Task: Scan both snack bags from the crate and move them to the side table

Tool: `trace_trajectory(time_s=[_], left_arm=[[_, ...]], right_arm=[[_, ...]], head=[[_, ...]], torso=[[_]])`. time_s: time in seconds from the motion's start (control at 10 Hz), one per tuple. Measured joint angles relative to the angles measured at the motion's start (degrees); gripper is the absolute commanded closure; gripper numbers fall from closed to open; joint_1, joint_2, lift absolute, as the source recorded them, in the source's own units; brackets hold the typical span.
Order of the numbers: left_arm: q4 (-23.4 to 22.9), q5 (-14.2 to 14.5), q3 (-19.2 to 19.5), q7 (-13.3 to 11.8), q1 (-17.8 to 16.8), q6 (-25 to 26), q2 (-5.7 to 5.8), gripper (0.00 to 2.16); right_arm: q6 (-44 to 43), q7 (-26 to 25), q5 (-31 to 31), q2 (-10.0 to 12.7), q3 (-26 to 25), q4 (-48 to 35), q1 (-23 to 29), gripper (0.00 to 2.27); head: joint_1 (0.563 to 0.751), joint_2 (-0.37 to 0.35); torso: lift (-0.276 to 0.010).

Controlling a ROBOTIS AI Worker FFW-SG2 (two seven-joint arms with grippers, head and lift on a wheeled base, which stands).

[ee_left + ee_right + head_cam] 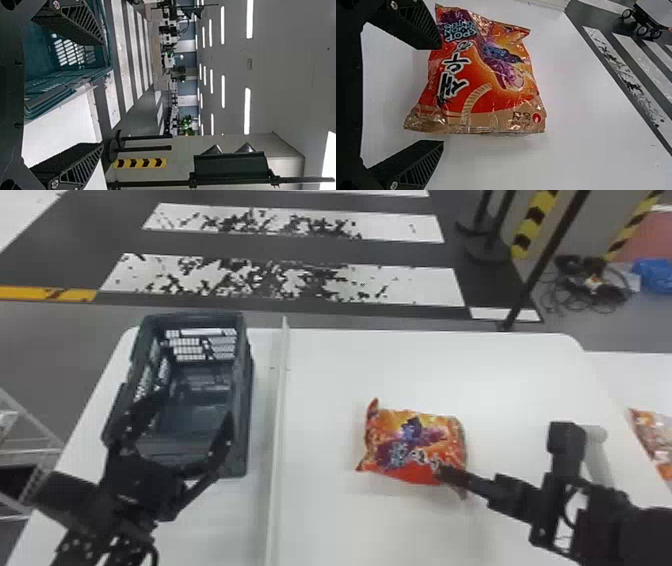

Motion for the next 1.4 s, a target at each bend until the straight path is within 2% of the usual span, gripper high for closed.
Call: trace_trajectory(time_s=[0.4, 0.5, 0.7, 0.8, 0.9, 1.0, 1.2, 1.4], left_arm=[[0.4, 0.1, 0.1, 0.0, 0.0, 0.0, 0.07, 0.09], [0.5, 0.1, 0.1, 0.0, 0.0, 0.0, 0.08, 0.09], [0.6, 0.1, 0.1, 0.0, 0.0, 0.0, 0.15, 0.09], [0.6, 0.1, 0.3, 0.0, 0.0, 0.0, 0.18, 0.09], [0.6, 0.2, 0.4, -0.1, 0.0, 0.0, 0.18, 0.09], [0.7, 0.2, 0.4, -0.1, 0.0, 0.0, 0.18, 0.09], [0.8, 0.2, 0.4, 0.0, 0.0, 0.0, 0.17, 0.09], [0.8, 0.2, 0.4, 0.0, 0.0, 0.0, 0.17, 0.09]], right_arm=[[0.0, 2.0, 0.3, -0.9, 0.1, 5.3, -3.5, 0.09], [0.1, 2.3, 0.3, -1.1, 0.1, 6.4, -4.0, 0.21], [1.2, 3.1, 0.3, -1.5, 0.1, 8.2, -5.0, 0.91], [1.5, 3.2, 0.5, -1.6, 0.1, 8.5, -5.1, 1.76], [1.7, 2.5, 0.8, -1.6, 0.1, 8.6, -5.2, 2.17], [1.8, 2.2, 1.1, -1.5, -0.2, 8.6, -5.3, 2.25], [0.2, 2.6, 1.4, -1.5, -0.7, 6.7, -3.9, 2.25], [-3.8, 0.2, 1.6, -1.2, -1.2, 0.2, -1.0, 2.25]], head=[[0.695, -0.036], [0.695, -0.034], [0.695, -0.033], [0.695, -0.031], [0.695, -0.033], [0.695, -0.038], [0.695, -0.049], [0.695, -0.071]], torso=[[-0.075], [-0.075], [-0.075], [-0.075], [-0.075], [-0.075], [-0.075], [-0.075]])
